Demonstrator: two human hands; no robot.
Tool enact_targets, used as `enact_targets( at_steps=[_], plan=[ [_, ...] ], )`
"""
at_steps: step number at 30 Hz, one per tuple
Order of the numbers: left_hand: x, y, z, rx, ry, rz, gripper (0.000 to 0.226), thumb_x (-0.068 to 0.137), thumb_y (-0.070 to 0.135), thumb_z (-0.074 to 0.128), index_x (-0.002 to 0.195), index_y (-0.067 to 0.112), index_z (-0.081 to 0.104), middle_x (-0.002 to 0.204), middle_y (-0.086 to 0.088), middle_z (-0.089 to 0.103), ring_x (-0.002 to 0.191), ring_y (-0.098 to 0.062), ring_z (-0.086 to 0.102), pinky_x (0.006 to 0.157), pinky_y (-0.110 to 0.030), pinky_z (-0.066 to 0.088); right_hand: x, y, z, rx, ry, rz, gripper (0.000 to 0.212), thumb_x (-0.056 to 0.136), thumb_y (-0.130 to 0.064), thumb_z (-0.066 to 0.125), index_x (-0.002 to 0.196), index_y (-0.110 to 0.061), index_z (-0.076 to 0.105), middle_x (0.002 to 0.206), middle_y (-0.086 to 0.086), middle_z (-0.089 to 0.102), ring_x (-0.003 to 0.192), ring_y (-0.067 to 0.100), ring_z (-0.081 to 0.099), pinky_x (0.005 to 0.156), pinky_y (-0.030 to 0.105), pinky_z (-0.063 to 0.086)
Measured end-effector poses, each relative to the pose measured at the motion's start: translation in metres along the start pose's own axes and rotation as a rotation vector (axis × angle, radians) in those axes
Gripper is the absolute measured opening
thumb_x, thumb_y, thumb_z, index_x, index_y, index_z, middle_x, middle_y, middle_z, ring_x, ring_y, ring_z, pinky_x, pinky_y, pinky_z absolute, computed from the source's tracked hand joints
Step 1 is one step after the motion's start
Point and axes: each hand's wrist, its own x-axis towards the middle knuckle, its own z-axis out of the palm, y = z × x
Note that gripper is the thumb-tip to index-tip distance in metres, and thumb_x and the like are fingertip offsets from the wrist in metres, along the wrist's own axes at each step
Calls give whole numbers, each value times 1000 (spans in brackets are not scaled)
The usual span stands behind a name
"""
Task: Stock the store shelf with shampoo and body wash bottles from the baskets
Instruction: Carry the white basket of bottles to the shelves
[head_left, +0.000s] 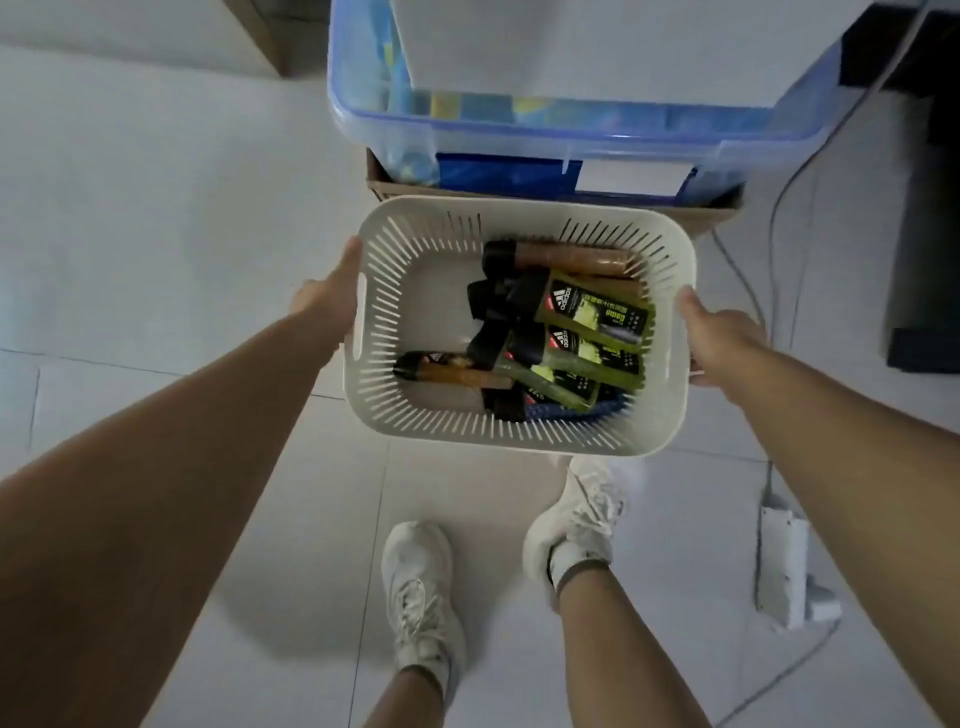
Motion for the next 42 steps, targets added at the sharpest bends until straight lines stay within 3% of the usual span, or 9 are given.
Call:
enact_targets(
  at_steps=[7, 17, 21, 23, 24, 25, 28, 32, 42],
  plan=[
    [12, 7, 20, -218, -104, -41, 79, 84, 82, 27, 88, 10, 57, 81, -5, 54, 69, -22, 53, 71, -33, 49, 15, -6, 24, 380, -41, 57, 74, 89, -73, 30, 81, -7, 62, 78, 7, 65, 62, 20, 59, 65, 33, 53],
    [17, 9, 34, -297, -106, -94, 89, 78, 88, 25, 82, 7, 61, 79, -7, 61, 73, -26, 60, 74, -37, 55, 16, -11, 28, 468, -70, 132, 74, 81, -82, 30, 68, -13, 53, 63, 3, 57, 52, 17, 52, 56, 29, 49],
    [10, 13, 38, -314, -62, -84, 75, 81, 86, 26, 70, 16, 50, 63, -1, 47, 53, -17, 46, 55, -27, 45, 12, -13, 28, 438, -19, 139, 69, 79, -84, 30, 61, -18, 40, 58, 0, 43, 48, 14, 37, 52, 28, 38],
    [7, 14, 38, -300, -42, -49, 69, 84, 83, 24, 76, 22, 56, 58, 1, 40, 48, -15, 37, 49, -25, 34, 11, -14, 28, 412, -1, 138, 69, 77, -86, 30, 62, -19, 35, 59, -1, 38, 48, 14, 31, 47, 26, 30],
    [8, 13, 38, -273, -28, -25, 74, 85, 82, 22, 102, 23, 63, 59, 0, 40, 48, -15, 37, 49, -26, 32, 11, -14, 29, 398, 5, 138, 69, 77, -86, 29, 62, -19, 34, 61, -1, 37, 48, 13, 30, 45, 25, 28],
    [9, 12, 38, -247, -13, 0, 77, 84, 83, 19, 94, 18, 59, 62, -2, 42, 51, -16, 38, 50, -27, 32, 11, -15, 30, 386, 15, 135, 69, 76, -87, 29, 62, -19, 34, 62, -1, 37, 48, 13, 30, 45, 25, 27],
    [16, 8, 39, -186, 47, 37, 98, 78, 87, 12, 124, 13, 57, 88, -12, 59, 65, -22, 50, 55, -32, 40, 15, -14, 33, 374, 56, 127, 71, 75, -88, 28, 63, -19, 36, 63, -1, 39, 51, 14, 33, 49, 27, 30],
    [14, 7, 43, -208, 110, 1, 92, 77, 89, 12, 88, 13, 61, 85, -7, 61, 71, -21, 57, 56, -31, 44, 17, -14, 35, 385, 89, 126, 70, 77, -86, 29, 65, -18, 39, 64, 0, 41, 56, 15, 38, 58, 31, 36],
    [-2, 13, 33, -209, -14, -43, 76, 86, 81, 22, 65, 11, 43, 58, -5, 39, 49, -19, 37, 50, -27, 32, -4, -19, 18, 417, -131, 148, 69, 80, -83, 28, 55, -19, 29, 47, -3, 27, 45, 15, 22, 45, 29, 23]
  ],
)
